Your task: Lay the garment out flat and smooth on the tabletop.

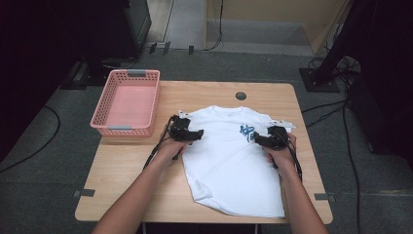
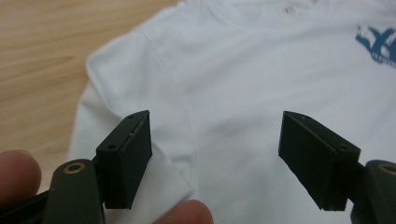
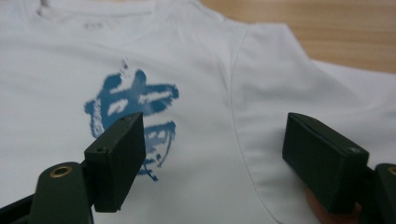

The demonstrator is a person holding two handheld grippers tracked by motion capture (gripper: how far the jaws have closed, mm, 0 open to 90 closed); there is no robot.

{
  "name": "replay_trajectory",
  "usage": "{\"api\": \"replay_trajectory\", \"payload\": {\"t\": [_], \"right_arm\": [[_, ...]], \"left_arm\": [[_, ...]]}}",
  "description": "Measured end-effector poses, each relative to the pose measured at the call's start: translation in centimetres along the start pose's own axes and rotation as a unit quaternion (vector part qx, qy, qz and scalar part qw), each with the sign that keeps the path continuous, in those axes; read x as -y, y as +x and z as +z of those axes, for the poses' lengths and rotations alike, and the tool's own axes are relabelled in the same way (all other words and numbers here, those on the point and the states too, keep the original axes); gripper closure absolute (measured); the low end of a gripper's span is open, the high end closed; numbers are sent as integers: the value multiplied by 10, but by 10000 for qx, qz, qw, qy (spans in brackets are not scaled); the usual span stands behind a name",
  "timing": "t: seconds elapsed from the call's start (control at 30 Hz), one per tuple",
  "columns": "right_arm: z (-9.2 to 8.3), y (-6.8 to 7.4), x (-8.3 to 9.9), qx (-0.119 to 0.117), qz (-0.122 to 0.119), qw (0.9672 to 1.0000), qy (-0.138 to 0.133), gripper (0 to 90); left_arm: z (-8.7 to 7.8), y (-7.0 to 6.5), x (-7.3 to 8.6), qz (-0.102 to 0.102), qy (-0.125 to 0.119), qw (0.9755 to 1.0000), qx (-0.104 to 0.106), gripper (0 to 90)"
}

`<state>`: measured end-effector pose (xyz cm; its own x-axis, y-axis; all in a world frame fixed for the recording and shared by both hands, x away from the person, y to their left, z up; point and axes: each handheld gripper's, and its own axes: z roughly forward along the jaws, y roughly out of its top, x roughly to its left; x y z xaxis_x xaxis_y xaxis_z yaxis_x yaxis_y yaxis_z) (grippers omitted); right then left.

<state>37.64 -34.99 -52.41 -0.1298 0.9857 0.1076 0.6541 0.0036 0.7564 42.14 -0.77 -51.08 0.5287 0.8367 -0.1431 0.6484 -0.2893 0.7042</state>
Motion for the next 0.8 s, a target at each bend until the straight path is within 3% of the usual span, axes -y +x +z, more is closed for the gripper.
{"api": "replay_trajectory", "payload": {"t": [0.03,0.1,0.2,0.27,0.33,0.4,0.53,0.67,0.73,0.8], "right_arm": [[0,0,0,46,-2,10000,-34,215],[0,-3,-1,113,82,9999,-27,220],[0,-12,-2,197,54,9998,-2,219],[-1,-18,-2,190,80,9998,-3,219],[-2,-24,-2,213,69,9997,6,218],[-2,-28,-1,397,-80,9992,24,217],[-4,-39,-1,407,-14,9992,17,217],[-4,-40,-1,396,-73,9992,30,212],[-4,-39,-1,430,-108,9990,50,210],[-4,-39,-1,429,-96,9990,46,210]], "left_arm": [[1,0,1,90,-35,9999,-79,265],[1,5,0,44,-41,9996,-288,265],[-1,18,-2,-286,-103,9975,-642,265],[-1,26,-2,-418,-131,9949,-911,264],[-1,32,-2,-539,-118,9908,-1239,262],[-1,37,-3,-658,-174,9887,-1333,262],[-5,36,-8,-785,-317,9881,-1287,262],[-20,18,-16,-724,-736,9914,-810,263],[-22,10,-18,-607,-705,9944,-499,264],[-17,3,-17,-434,-406,9978,-308,264]]}}
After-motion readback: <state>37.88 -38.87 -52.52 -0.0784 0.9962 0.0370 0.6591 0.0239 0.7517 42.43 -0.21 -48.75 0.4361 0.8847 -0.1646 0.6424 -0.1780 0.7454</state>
